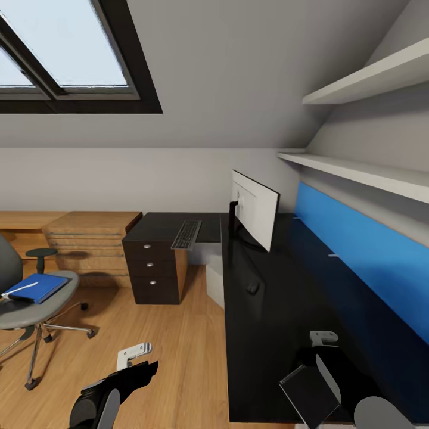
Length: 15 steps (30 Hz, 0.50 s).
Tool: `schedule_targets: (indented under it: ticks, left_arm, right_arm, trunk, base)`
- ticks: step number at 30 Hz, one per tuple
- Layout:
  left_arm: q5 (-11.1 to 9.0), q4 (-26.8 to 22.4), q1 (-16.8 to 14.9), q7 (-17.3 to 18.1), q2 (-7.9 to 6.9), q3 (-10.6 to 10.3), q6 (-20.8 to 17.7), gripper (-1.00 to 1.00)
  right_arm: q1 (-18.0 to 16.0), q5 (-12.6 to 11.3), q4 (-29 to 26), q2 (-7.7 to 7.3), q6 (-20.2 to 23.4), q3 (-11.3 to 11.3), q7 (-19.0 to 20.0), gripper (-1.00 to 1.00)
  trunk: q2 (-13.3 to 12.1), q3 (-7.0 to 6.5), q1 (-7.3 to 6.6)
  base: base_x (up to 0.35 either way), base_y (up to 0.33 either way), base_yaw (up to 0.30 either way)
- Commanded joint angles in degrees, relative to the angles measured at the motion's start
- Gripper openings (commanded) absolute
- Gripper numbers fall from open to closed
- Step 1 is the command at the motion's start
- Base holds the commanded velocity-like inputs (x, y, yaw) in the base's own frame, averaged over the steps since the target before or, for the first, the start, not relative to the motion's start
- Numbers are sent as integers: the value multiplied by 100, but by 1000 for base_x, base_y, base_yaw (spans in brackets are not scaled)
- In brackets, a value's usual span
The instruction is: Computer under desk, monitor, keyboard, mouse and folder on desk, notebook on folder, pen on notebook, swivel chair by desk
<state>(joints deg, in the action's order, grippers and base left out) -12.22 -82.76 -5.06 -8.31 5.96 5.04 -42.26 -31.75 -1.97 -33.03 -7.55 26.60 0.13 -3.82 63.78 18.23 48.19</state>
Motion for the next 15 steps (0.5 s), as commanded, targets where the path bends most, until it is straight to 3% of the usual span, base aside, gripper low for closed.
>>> schedule_targets:
  ticks: [1,7,15]
  left_arm:
    - [-61,-7,-4,-41,4,6,-26,100]
    - [-62,-7,-4,-34,2,6,-27,100]
    - [-61,-9,-4,-31,1,6,-21,100]
  right_arm:
    - [2,4,-2,-1,56,5,-10,100]
    - [2,4,-2,-1,56,5,-9,100]
    - [2,4,-2,-1,56,5,-8,100]
  trunk:
    - [5,9,-1]
    - [5,9,-1]
    - [5,9,-1]
  base:
    - [-147,-32,0]
    - [-190,-47,0]
    - [-24,-5,0]
